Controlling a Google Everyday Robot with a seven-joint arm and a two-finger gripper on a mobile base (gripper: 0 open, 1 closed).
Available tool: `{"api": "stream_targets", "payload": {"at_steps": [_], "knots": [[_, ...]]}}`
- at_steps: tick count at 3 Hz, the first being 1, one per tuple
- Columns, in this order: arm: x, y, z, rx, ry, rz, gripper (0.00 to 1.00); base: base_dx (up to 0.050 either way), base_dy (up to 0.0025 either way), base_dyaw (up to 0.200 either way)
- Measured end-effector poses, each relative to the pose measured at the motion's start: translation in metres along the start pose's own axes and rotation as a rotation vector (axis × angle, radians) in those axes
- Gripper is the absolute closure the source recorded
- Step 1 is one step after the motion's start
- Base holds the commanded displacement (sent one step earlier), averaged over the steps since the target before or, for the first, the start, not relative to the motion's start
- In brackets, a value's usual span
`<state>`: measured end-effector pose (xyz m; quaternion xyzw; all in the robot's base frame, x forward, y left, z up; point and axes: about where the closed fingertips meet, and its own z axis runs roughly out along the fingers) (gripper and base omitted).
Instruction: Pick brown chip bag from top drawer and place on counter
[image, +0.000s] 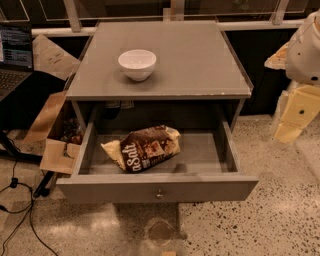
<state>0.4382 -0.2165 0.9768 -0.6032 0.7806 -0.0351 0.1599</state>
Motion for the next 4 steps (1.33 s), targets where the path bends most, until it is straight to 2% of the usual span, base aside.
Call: {"api": "stream_targets", "payload": {"at_steps": [2,3,4], "knots": [[0.000,0.000,0.000,0.000,0.000,0.000,0.00,0.050,0.00000,0.000],[-0.003,0.002,-0.001,0.003,-0.001,0.000,0.00,0.000,0.00000,0.000],[-0.005,0.015,0.013,-0.015,-0.083,0.036,0.00,0.000,0.00000,0.000]]}}
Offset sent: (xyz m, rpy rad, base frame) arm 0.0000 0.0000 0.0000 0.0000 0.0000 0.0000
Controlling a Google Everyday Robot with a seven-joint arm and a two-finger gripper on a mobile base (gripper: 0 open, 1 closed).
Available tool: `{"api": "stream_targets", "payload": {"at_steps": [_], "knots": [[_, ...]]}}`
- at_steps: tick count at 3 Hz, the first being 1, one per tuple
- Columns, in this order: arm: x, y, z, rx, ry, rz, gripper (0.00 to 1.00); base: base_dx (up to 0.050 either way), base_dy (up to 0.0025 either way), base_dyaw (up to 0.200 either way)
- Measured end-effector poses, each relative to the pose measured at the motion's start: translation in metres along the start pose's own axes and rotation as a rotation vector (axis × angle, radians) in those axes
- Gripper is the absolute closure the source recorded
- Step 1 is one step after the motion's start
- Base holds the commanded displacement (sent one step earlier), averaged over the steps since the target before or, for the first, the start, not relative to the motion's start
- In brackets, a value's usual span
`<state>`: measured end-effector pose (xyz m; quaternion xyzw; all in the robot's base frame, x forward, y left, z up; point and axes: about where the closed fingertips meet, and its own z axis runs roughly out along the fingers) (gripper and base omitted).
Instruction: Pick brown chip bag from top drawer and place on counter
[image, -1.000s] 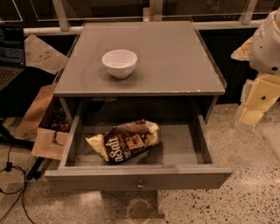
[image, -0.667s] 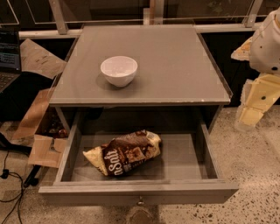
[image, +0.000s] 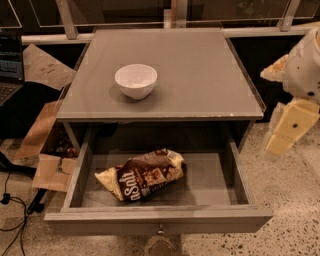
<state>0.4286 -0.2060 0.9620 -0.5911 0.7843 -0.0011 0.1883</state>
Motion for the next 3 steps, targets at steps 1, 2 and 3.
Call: {"api": "stream_targets", "payload": {"at_steps": [1,2,3], "knots": [[0.006,0.021,0.035,-0.030,-0.150,0.064,0.00,0.000,0.00000,0.000],[0.000,0.040,0.074,-0.063,-0.315,0.138,0.00,0.000,0.00000,0.000],[-0.029,0.053,0.095,-0.053,-0.411,0.192,0.00,0.000,0.00000,0.000]]}}
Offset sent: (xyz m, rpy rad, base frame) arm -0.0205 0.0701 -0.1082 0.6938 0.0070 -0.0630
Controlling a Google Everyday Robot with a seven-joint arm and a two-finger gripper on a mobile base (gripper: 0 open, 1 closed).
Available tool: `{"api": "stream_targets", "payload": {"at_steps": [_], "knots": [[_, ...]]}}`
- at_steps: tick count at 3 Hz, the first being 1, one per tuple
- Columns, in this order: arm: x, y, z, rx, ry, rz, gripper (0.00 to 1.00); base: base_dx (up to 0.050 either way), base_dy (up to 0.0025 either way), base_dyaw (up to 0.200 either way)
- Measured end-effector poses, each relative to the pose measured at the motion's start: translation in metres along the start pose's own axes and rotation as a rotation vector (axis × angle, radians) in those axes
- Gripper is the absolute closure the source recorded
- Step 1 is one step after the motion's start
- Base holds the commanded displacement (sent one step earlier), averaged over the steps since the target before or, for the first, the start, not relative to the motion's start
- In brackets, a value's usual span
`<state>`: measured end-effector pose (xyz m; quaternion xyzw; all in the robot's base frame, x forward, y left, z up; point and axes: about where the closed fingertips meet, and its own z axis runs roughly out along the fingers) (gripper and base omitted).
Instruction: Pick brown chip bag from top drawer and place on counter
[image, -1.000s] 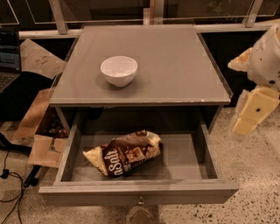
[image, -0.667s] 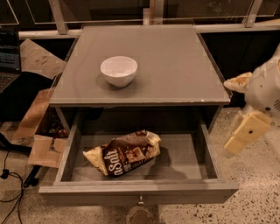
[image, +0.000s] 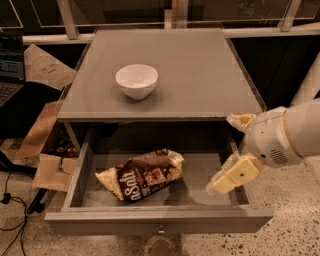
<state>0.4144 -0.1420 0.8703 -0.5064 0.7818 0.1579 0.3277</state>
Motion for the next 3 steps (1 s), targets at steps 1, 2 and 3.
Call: {"api": "stream_targets", "payload": {"at_steps": [1,2,3], "knots": [[-0.0116,0.0072,0.0211,0.112,0.042,0.023,0.00,0.000,0.00000,0.000],[-0.0163,0.0085,0.0294,0.222,0.111,0.040,0.00,0.000,0.00000,0.000],[-0.0131,0.0054,0.0273,0.243,0.120,0.089,0.00,0.000,0.00000,0.000]]}}
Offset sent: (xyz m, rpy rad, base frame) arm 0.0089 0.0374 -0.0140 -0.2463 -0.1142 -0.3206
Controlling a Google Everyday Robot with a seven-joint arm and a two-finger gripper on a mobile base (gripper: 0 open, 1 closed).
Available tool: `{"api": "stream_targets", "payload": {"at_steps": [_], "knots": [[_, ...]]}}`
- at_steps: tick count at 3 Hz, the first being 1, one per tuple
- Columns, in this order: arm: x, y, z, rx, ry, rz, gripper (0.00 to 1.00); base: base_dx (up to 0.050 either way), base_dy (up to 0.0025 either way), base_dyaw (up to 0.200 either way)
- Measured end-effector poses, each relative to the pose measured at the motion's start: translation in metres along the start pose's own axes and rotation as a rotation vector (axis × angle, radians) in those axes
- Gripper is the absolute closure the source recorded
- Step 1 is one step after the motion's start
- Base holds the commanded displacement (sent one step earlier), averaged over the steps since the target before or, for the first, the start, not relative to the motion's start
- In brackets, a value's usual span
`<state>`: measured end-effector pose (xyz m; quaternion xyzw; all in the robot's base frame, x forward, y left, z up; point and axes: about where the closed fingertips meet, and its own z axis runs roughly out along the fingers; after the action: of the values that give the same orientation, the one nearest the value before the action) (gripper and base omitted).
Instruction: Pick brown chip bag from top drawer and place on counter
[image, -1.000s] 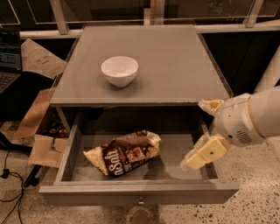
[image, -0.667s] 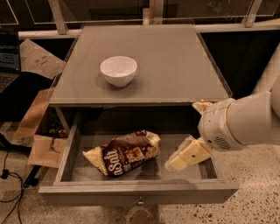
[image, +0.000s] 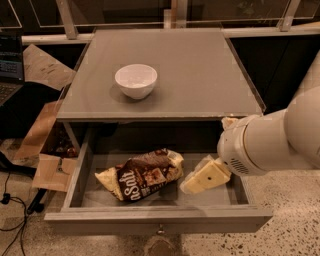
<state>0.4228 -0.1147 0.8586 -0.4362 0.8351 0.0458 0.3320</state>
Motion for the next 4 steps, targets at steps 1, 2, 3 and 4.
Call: {"api": "stream_targets", "payload": {"at_steps": [1,2,3,4], "knots": [[0.005,0.003,0.005,-0.014,-0.022,0.023,0.00,0.000,0.00000,0.000],[0.009,0.013,0.026,-0.058,-0.083,0.046,0.00,0.000,0.00000,0.000],[-0.002,0.028,0.051,-0.123,-0.167,0.016,0.00,0.000,0.00000,0.000],[-0.017,0.043,0.075,-0.170,-0.225,-0.027,0.00,0.000,0.00000,0.000]]}}
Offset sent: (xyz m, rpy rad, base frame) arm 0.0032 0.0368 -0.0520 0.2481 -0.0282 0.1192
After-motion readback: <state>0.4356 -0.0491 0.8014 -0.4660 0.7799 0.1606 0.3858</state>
